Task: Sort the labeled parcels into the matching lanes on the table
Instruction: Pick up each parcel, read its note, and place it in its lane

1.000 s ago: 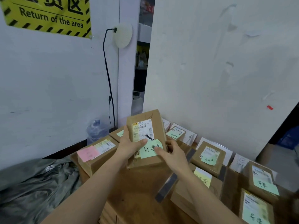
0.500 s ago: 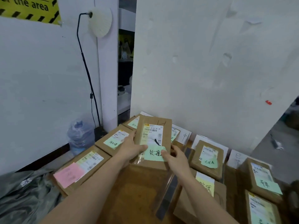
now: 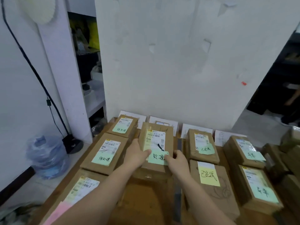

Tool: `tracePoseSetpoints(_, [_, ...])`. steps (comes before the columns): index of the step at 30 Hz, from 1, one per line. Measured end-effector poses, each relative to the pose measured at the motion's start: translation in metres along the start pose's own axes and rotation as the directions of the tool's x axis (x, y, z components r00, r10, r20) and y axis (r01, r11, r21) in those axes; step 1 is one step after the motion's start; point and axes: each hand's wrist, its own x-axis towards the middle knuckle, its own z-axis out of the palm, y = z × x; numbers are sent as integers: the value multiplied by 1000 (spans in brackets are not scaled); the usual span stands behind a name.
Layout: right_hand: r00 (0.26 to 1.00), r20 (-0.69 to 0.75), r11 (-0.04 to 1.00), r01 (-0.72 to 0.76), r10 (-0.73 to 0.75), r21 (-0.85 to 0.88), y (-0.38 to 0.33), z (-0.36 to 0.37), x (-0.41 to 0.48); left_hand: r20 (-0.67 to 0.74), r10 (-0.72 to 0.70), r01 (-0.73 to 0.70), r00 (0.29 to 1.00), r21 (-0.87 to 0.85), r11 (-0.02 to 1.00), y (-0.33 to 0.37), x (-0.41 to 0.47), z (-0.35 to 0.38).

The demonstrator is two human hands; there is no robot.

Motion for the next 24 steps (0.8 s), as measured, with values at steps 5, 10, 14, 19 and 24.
tracePoseSetpoints(5, [997, -78, 990, -25, 14, -138, 8, 10, 4, 56, 13, -19, 998, 112, 994, -16, 11, 14])
tracePoseSetpoints(10, [996, -81, 953, -62, 40, -297, 15, 15, 5, 67, 17, -33, 998, 245, 969, -23, 21, 30])
tracePoseSetpoints(14, [996, -88, 914, -57, 23, -401, 20, 19, 10, 95, 15, -44, 995, 303, 952, -29, 27, 38])
tracePoseSetpoints(19, [998, -57, 854, -41, 14, -519, 29, 31, 17, 132, 1, -45, 991, 336, 941, -43, 34, 49])
tracePoseSetpoints(24, [1000, 8, 823, -6, 13, -568, 38, 39, 24, 150, -8, -49, 989, 369, 928, -53, 38, 54])
